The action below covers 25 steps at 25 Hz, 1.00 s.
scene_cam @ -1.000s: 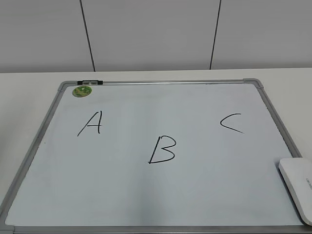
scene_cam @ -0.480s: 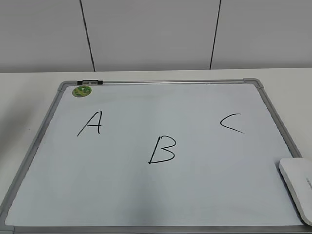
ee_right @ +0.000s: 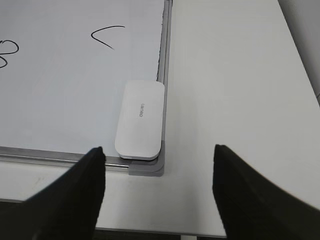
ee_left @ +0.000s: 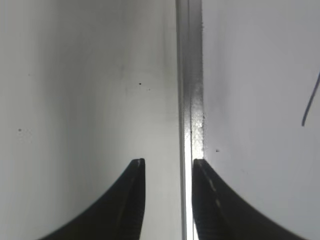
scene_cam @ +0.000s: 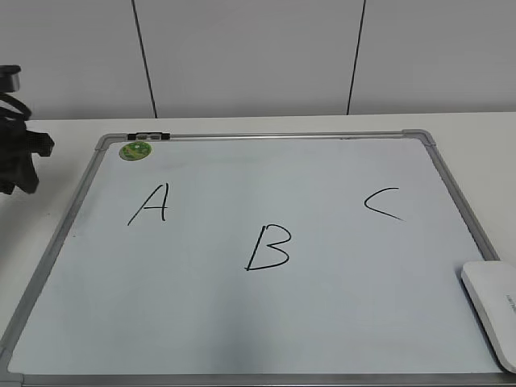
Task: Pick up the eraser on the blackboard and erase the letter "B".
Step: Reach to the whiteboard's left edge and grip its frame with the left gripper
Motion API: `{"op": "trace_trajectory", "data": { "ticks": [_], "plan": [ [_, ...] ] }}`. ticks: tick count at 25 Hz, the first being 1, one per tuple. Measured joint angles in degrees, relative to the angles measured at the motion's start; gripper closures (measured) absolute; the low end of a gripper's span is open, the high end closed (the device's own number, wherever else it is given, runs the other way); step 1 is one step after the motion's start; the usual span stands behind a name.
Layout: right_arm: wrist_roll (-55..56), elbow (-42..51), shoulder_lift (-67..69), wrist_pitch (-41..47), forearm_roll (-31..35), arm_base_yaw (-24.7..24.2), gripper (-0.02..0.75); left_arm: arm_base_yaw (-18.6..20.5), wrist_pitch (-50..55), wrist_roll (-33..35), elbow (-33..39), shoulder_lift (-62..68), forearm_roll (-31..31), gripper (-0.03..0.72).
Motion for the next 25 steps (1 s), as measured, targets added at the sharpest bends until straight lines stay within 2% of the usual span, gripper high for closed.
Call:
{"op": "trace_trajectory", "data": {
  "ticks": [11,25],
  "plan": [
    [0.0,0.0,0.0,0.0,0.0,0.0,0.238,0.0,8.27,1.04,-12.87,13.6,0.37,0.447],
    [0.0,0.0,0.0,0.0,0.0,0.0,0.238,0.0,9.24,4.78,-13.8,19.58,-4.33,0.447]
  ]
}}
